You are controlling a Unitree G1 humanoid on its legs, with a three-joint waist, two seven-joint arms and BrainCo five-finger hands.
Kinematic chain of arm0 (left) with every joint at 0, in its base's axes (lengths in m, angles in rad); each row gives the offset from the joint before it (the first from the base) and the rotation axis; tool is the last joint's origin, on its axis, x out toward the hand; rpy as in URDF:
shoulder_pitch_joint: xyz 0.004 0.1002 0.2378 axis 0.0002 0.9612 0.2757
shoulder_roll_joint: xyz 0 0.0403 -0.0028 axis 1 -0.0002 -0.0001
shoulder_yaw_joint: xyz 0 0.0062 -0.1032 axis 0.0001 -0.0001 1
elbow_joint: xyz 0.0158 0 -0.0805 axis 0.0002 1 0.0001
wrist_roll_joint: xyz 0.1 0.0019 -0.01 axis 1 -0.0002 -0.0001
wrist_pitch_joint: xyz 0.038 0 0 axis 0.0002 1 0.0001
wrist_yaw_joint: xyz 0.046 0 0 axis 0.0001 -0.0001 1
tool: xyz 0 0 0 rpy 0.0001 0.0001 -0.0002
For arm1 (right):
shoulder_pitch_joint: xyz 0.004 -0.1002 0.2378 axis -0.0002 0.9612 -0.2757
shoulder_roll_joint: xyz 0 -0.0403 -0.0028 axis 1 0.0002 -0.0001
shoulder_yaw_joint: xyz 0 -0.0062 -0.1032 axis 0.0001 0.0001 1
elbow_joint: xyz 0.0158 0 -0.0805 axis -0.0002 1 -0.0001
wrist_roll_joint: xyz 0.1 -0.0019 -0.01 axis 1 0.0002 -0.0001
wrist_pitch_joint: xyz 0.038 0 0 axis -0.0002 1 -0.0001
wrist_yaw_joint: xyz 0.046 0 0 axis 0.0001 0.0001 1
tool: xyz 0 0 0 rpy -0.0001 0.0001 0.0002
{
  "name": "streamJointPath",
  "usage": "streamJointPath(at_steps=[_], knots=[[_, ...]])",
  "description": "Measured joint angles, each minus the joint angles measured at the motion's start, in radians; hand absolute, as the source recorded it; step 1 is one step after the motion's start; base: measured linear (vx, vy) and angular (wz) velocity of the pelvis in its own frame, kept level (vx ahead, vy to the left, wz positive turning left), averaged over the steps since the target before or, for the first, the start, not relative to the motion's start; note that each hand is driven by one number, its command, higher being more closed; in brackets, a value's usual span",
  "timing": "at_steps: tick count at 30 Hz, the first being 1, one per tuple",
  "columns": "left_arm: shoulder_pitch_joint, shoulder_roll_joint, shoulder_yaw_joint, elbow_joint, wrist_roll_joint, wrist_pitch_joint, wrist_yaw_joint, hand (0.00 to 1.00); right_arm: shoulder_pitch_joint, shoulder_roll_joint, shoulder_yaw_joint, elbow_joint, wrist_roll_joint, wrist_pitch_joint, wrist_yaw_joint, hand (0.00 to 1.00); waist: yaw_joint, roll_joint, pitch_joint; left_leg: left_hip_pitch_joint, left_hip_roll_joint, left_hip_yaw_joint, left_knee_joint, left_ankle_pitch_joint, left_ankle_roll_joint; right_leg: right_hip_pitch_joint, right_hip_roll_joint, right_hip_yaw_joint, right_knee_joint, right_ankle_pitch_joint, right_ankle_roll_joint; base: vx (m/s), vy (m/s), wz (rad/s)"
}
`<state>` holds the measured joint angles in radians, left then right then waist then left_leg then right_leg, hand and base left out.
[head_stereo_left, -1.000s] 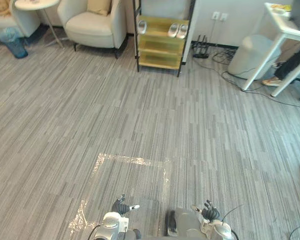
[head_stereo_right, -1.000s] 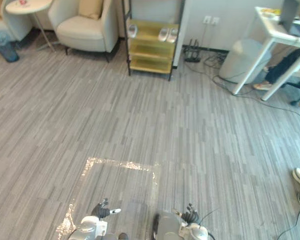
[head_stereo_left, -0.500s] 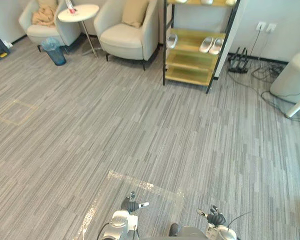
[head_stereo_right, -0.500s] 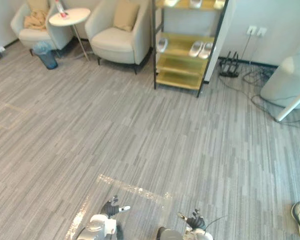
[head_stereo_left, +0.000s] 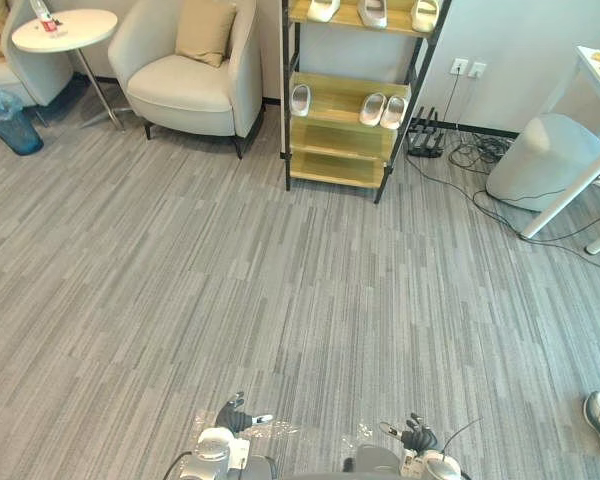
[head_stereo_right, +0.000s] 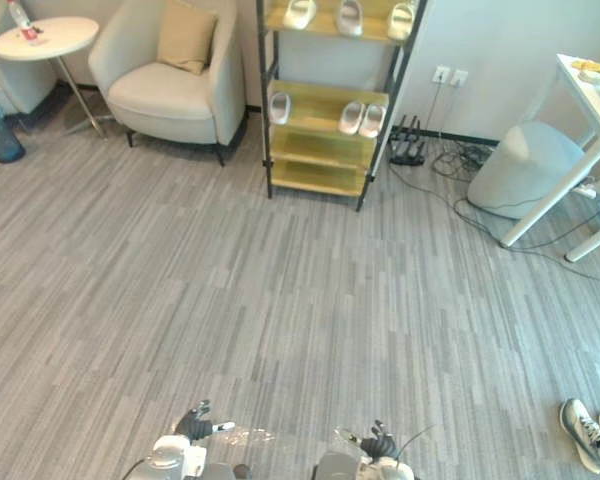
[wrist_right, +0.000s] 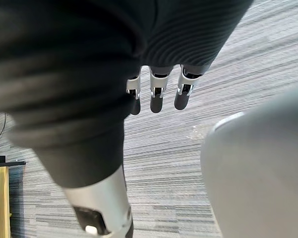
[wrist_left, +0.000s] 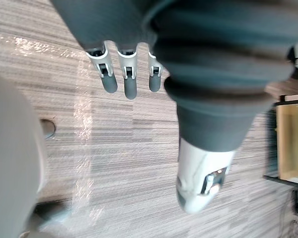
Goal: Pick up cushions and gather them together orderly.
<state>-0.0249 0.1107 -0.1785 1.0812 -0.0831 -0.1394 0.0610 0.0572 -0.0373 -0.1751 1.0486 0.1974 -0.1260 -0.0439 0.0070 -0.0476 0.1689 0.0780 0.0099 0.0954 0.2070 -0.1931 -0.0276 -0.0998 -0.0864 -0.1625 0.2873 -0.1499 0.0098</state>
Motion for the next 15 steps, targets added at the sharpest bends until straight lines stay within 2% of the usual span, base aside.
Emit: streamJointPath(at_steps=[1, 2, 3, 4, 5, 6, 7, 8, 10, 12, 15], knots=[[0.001, -0.005, 0.002, 0.005, 0.000, 0.000, 0.000, 0.00, 0.000, -0.004, -0.004, 0.001, -0.002, -0.001, -0.001, 0.00, -0.001, 0.011, -0.001, 0.003, 0.004, -0.003, -0.002, 0.000, -0.001, 0.006, 0.002, -0.002, -0.001, 0.008, -0.004, 0.27, -0.058, -0.07], [0.002, -0.024, 0.005, 0.012, 0.001, -0.001, -0.002, 0.00, 0.008, -0.013, -0.011, 0.000, -0.001, -0.001, -0.003, 0.00, -0.006, 0.037, -0.012, 0.011, 0.016, -0.003, -0.003, 0.000, -0.001, 0.032, 0.018, 0.002, -0.032, 0.022, -0.010, 0.25, -0.021, -0.20], [0.006, -0.038, 0.008, 0.011, 0.001, -0.002, -0.004, 0.00, 0.015, -0.024, -0.014, 0.002, -0.001, -0.001, -0.003, 0.00, -0.004, 0.053, -0.022, 0.019, 0.019, 0.002, -0.003, 0.000, -0.001, 0.055, 0.022, 0.009, -0.072, 0.024, -0.011, 0.29, -0.015, -0.30], [0.007, -0.054, 0.023, 0.016, 0.001, -0.002, -0.005, 0.00, 0.014, -0.026, -0.019, 0.003, -0.001, -0.001, -0.003, 0.00, -0.002, 0.061, -0.020, 0.027, 0.015, 0.000, 0.017, 0.000, -0.001, 0.090, 0.021, 0.015, -0.108, 0.029, -0.018, 0.28, -0.015, -0.27], [0.007, -0.060, 0.030, 0.019, 0.001, -0.004, -0.006, 0.00, 0.014, -0.025, -0.028, 0.012, -0.001, -0.001, -0.005, 0.00, -0.003, 0.056, -0.021, 0.030, 0.011, -0.011, 0.009, -0.023, -0.010, 0.117, 0.014, 0.019, -0.125, 0.030, -0.020, 0.19, -0.028, -0.12], [0.006, -0.063, 0.030, 0.019, 0.002, -0.004, -0.007, 0.00, 0.014, -0.024, -0.044, 0.023, -0.001, -0.001, -0.005, 0.00, -0.007, 0.061, -0.026, 0.039, 0.004, -0.029, -0.043, -0.024, -0.016, 0.138, 0.014, 0.016, -0.139, 0.031, -0.021, 0.17, -0.019, -0.01], [0.008, -0.067, 0.031, 0.019, 0.002, -0.006, -0.007, 0.00, 0.014, -0.028, -0.059, 0.032, -0.001, -0.001, -0.006, 0.00, -0.008, 0.069, -0.030, 0.047, 0.005, -0.047, -0.120, 0.025, -0.015, 0.162, 0.023, 0.010, -0.157, 0.031, -0.021, 0.15, -0.007, 0.00], [0.008, -0.067, 0.033, 0.024, 0.002, -0.006, -0.007, 0.00, 0.015, -0.034, -0.060, 0.038, -0.002, 0.000, -0.006, 0.00, -0.005, 0.075, -0.036, 0.049, 0.014, -0.054, -0.140, 0.048, -0.022, 0.176, 0.038, 0.011, -0.173, 0.029, -0.017, 0.18, 0.015, -0.07], [0.010, -0.060, 0.036, 0.035, 0.002, -0.005, -0.007, 0.00, 0.021, -0.031, -0.059, 0.037, -0.002, 0.001, -0.006, 0.00, -0.006, 0.068, -0.044, 0.060, 0.012, -0.055, -0.139, 0.048, -0.022, 0.196, 0.036, 0.014, -0.201, 0.038, -0.002, 0.13, 0.030, -0.01], [0.007, -0.047, 0.037, 0.037, 0.002, -0.006, -0.007, 0.00, 0.021, -0.020, -0.066, 0.040, -0.002, 0.001, -0.007, 0.00, -0.005, 0.041, -0.044, 0.057, -0.001, -0.060, -0.138, 0.048, -0.021, 0.207, 0.026, 0.013, -0.228, 0.044, 0.008, 0.07, 0.049, 0.06], [0.006, -0.046, 0.037, 0.040, 0.002, -0.006, -0.007, 0.00, 0.021, -0.009, -0.081, 0.042, -0.002, 0.001, -0.010, 0.00, -0.006, 0.034, -0.042, 0.058, -0.017, -0.061, -0.131, 0.048, -0.021, 0.225, 0.014, 0.013, -0.254, 0.056, 0.025, 0.04, 0.043, 0.01]])
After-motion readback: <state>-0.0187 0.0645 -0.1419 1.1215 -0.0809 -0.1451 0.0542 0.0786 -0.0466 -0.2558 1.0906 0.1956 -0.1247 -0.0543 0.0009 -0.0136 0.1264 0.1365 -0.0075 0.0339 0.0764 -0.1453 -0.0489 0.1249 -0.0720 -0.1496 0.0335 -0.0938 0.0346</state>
